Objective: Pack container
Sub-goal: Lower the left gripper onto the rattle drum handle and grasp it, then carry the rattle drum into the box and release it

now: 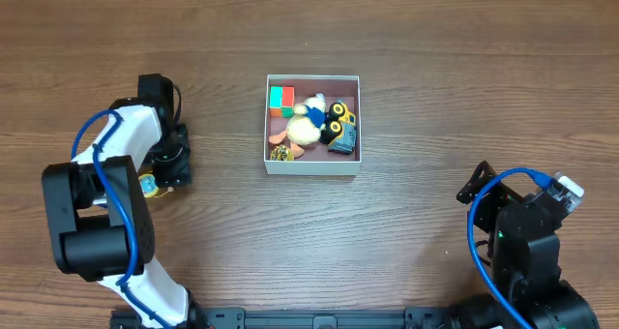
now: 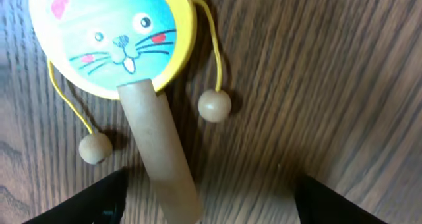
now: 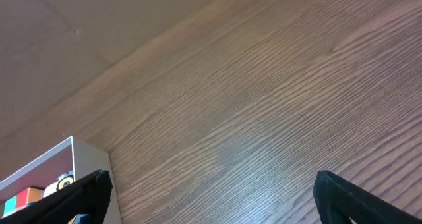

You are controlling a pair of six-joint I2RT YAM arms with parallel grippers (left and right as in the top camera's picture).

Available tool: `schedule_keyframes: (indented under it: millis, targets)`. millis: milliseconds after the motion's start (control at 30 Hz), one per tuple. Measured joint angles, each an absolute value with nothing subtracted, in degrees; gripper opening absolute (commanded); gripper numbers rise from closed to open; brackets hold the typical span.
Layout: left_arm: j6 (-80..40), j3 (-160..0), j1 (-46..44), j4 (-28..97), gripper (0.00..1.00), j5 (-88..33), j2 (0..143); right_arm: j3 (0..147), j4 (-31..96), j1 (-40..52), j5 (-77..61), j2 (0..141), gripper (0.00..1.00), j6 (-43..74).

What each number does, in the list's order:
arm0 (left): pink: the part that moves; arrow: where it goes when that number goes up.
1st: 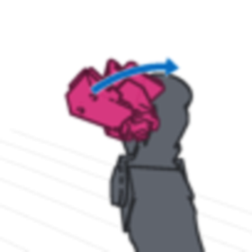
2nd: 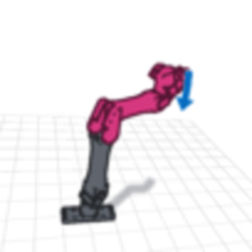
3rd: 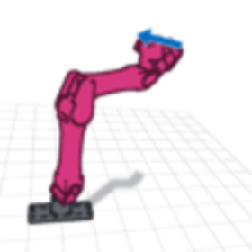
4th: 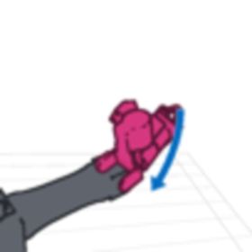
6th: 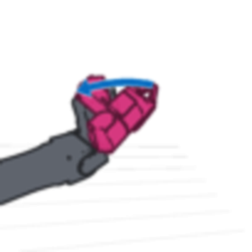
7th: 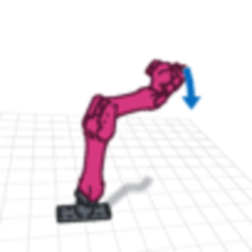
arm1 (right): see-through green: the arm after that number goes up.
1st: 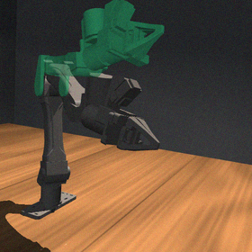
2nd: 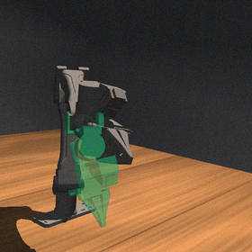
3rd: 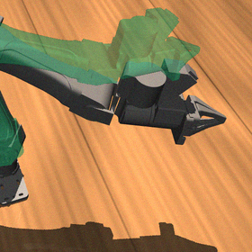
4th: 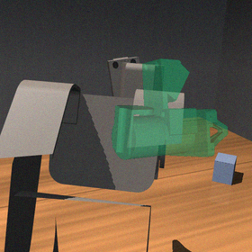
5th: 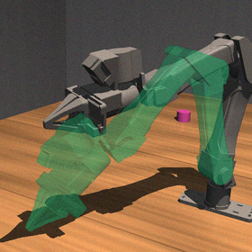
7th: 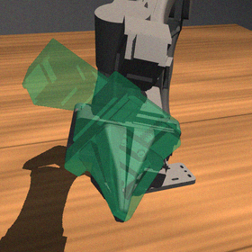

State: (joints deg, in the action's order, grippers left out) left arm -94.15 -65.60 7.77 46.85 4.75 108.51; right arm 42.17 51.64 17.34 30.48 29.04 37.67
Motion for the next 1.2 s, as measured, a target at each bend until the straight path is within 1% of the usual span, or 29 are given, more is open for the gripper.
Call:
schedule_keyframes:
  millis: [167,200,233,300,367,400,500,667,733,767,833,900,933,967,1033,1200]
  targets:
    - [-94.3,-65.6,8.3,47.2,0.81,6.1,108.5,42.2,51.7,17.3,30.5,29.0,1.00,37.7]
    - [-94.3,-65.6,8.3,47.3,0.78,6.5,108.5,42.2,51.6,17.3,30.5,29.0,1.00,37.7]
    - [-94.3,-65.6,8.3,47.3,0.68,6.7,108.5,42.2,51.7,17.3,30.5,29.0,1.00,37.7]
    - [-94.3,-65.6,8.3,47.3,0.52,7.4,108.5,42.2,51.6,17.3,30.5,29.0,1.00,37.7]
    - [-94.5,-65.5,8.5,47.4,0.46,8.1,108.5,42.2,51.7,17.3,30.5,29.0,1.00,37.7]
    - [-94.7,-65.5,8.7,47.5,0.40,8.4,108.5,42.2,51.7,17.3,30.5,29.0,1.00,37.6]
    - [-94.8,-65.4,8.8,47.8,0.30,9.0,108.5,42.2,51.6,17.3,30.5,29.0,1.00,37.7]
    - [-95.2,-65.3,8.8,49.9,0.24,9.5,108.5,42.2,51.7,17.3,30.5,29.0,1.00,37.7]
    - [-95.2,-65.3,8.8,50.2,0.19,9.7,108.5,42.2,51.6,17.3,30.5,29.0,1.00,37.7]
    - [-95.2,-65.3,8.8,50.3,0.14,9.7,108.5,42.2,51.6,17.3,30.5,29.0,1.00,37.6]
    - [-95.2,-65.2,8.8,51.2,0.14,9.6,108.5,42.2,51.7,17.3,30.5,29.0,1.00,37.7]
    - [-94.7,-65.2,8.8,52.5,0.21,9.6,108.5,42.2,51.6,17.3,30.5,29.0,1.00,37.7]
    - [-94.0,-65.1,8.8,52.7,0.21,9.7,108.5,42.2,51.7,17.3,30.5,29.0,1.00,37.7]
    - [-93.6,-65.1,8.8,52.8,0.20,9.7,108.5,42.2,51.6,17.3,30.5,29.0,1.00,37.7]
    - [-92.0,-65.0,8.8,53.0,0.10,9.7,108.5,42.2,51.6,17.3,30.5,29.0,1.00,37.6]
    - [-85.8,-65.1,8.9,52.8,0.10,9.7,108.5,42.2,51.6,17.3,30.5,29.0,1.00,37.6]
